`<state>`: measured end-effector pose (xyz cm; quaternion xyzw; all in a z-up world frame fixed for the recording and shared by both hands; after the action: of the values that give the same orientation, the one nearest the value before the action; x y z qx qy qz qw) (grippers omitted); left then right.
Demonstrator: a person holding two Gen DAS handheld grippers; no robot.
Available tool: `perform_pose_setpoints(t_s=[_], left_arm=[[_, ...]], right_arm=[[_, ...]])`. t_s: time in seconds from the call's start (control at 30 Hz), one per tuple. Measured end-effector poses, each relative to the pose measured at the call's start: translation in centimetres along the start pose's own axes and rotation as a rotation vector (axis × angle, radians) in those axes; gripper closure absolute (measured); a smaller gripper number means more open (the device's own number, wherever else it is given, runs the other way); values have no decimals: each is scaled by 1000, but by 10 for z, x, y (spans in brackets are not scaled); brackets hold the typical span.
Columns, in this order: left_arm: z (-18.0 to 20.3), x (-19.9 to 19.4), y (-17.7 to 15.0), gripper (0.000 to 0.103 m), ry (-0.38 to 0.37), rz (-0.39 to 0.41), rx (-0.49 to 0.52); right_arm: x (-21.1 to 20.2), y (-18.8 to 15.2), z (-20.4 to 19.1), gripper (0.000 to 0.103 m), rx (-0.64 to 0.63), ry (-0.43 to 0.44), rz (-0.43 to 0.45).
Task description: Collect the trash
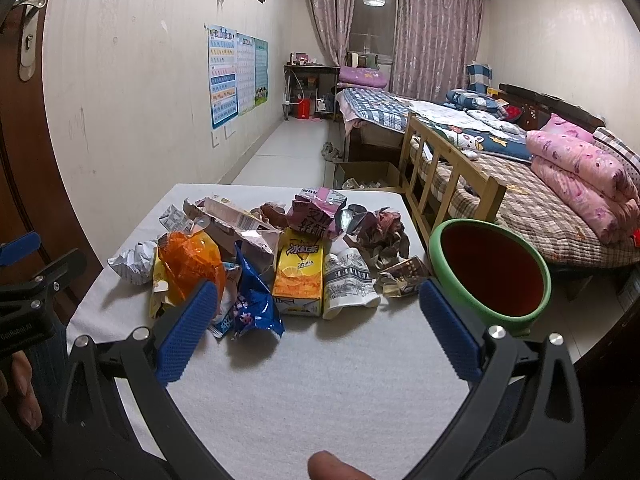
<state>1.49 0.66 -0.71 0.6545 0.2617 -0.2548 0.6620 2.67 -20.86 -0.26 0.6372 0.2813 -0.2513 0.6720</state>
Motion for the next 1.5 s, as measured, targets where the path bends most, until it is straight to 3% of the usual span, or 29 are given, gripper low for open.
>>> perform_pose_setpoints(t_s=[0.17, 0.53, 0.7, 0.9, 1.07, 1.2, 1.33, 1.43, 1.5], left_arm=[[-6, 10, -1, 8, -5, -26, -10], [-16, 45, 5, 8, -77, -183, -60], [-18, 60, 8, 8, -134, -269, -78], [-21, 83, 15, 8, -120, -331, -69], [-26, 99, 22, 8, -78, -336, -53], [-36, 116, 24, 8, -107, -395, -61], [-45, 129, 30, 8, -78, -409, -46], [-48, 145, 30, 9, -100, -458, -40], [-50, 155, 30, 14, -107, -474, -45]], right_arm=[[5, 2, 3, 3, -2, 3, -23], [34, 11, 11, 3, -17, 26, -136], [51, 20, 15, 3, -22, 98, -188], [78, 25, 23, 3, 9, 134, -269], [99, 26, 33, 3, 12, 102, -324], [118, 29, 38, 3, -14, 60, -365], [135, 30, 47, 4, 4, 76, -403], [146, 28, 49, 7, 1, 79, -434], [153, 28, 51, 8, 2, 80, -447]])
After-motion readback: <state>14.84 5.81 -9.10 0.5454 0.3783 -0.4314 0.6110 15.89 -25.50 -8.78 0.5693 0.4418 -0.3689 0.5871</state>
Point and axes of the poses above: each gripper's, at about its wrist camera, not at the fingertips, and x roughly the way its jaws point, z to its right, y to its top, the point moved 2 cm from there along x, roughly the way its jaws point, and after that the axes turned 10 degrees about -z, right-handed, at the moved point
